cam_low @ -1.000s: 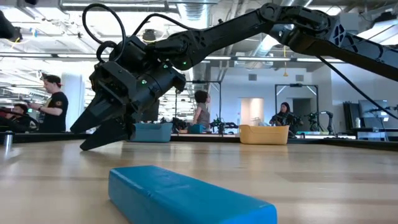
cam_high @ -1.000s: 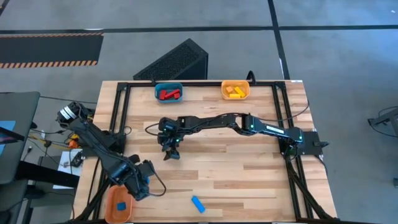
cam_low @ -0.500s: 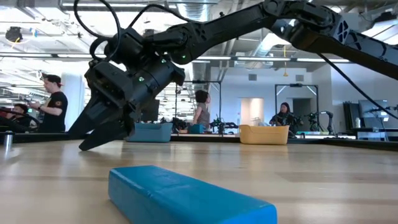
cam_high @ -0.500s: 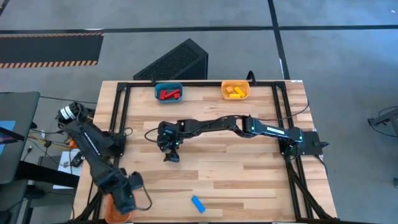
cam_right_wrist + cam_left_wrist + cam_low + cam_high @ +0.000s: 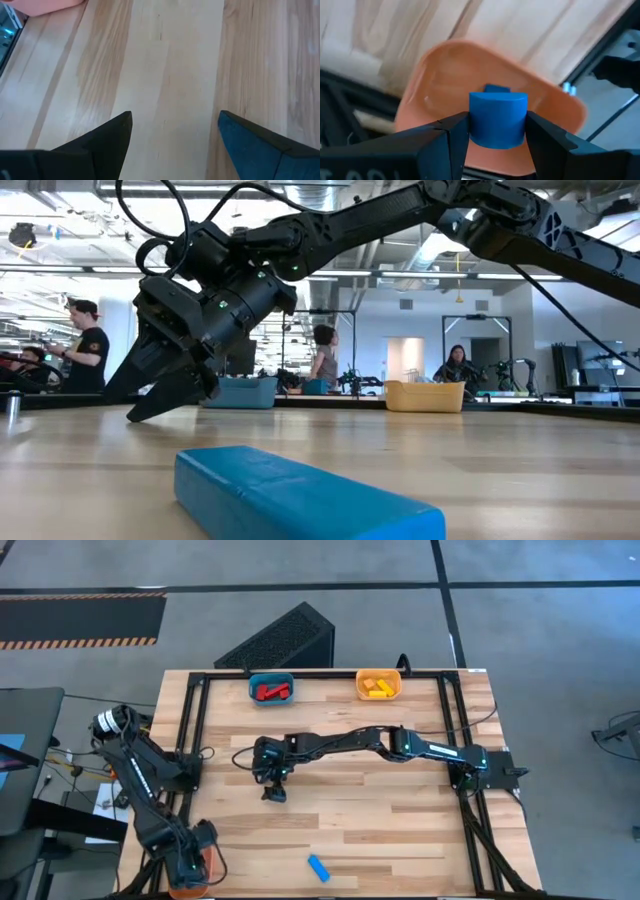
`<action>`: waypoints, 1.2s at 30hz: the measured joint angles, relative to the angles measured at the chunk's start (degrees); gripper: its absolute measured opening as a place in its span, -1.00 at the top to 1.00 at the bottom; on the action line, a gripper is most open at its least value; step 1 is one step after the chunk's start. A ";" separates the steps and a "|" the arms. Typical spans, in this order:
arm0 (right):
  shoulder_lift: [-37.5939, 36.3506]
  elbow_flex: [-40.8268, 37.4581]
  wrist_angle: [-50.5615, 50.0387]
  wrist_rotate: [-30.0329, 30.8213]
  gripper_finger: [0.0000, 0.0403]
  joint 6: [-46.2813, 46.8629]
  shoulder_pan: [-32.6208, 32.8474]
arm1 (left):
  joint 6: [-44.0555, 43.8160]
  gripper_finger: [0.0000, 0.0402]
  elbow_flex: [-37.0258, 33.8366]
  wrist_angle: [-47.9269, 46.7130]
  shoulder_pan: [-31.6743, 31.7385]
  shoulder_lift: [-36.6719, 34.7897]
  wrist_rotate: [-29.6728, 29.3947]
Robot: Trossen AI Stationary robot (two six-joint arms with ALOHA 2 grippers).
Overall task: Sort & place blocks by color
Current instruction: Put the top blue block into the orange bin, then put the blue block into the orange bin
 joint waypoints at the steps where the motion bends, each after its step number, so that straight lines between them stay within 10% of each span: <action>1: 0.00 0.00 -0.34 0.00 -0.62 -0.01 0.00 | -0.82 0.23 -0.54 0.07 -0.36 0.00 0.36; 19: -5.44 -0.66 -9.93 4.17 -0.35 8.89 0.04 | -5.03 -0.44 -1.32 -4.97 -0.16 0.00 0.44; 25: -14.31 -0.83 -19.81 9.24 -0.17 2.69 1.61 | -5.97 -0.45 -1.30 -4.18 1.48 0.00 -8.83; 36: -27.67 -12.79 -29.87 24.33 0.10 8.29 7.78 | 28.39 -0.29 -1.19 1.43 14.04 -0.04 -17.74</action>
